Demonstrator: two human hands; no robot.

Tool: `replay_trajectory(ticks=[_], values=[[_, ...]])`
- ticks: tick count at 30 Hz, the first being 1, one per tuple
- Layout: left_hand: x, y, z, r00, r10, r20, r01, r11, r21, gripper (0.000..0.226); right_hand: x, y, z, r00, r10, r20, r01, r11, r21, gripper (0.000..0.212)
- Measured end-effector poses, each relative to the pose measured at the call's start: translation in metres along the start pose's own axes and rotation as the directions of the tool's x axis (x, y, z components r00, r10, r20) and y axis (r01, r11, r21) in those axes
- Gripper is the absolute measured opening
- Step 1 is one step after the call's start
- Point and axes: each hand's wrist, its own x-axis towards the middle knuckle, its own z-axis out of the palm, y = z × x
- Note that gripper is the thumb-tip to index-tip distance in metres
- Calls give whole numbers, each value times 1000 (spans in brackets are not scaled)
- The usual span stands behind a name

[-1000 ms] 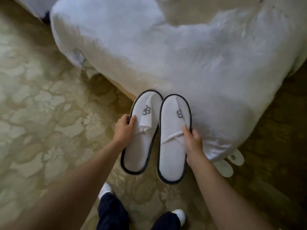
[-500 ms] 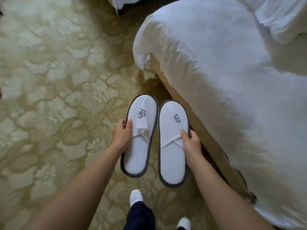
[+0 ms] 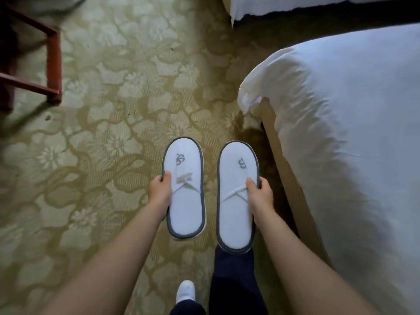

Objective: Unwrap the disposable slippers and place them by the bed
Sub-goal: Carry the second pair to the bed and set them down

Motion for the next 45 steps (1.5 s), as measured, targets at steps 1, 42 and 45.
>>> replay_trajectory(ticks=[1, 42, 45], values=[[9, 12, 8, 1000, 9, -9, -9, 1000, 12, 36, 14, -13, -1, 1000, -7, 13, 7, 1000, -21, 45], [271, 495, 377, 979, 140, 146, -172, 957, 233, 29, 443, -493, -120, 974, -210, -89, 186, 956, -227, 43], [294, 510, 408, 986, 121, 118, -144, 967, 211, 25, 477, -513, -121, 977, -169, -127, 142, 971, -193, 39]])
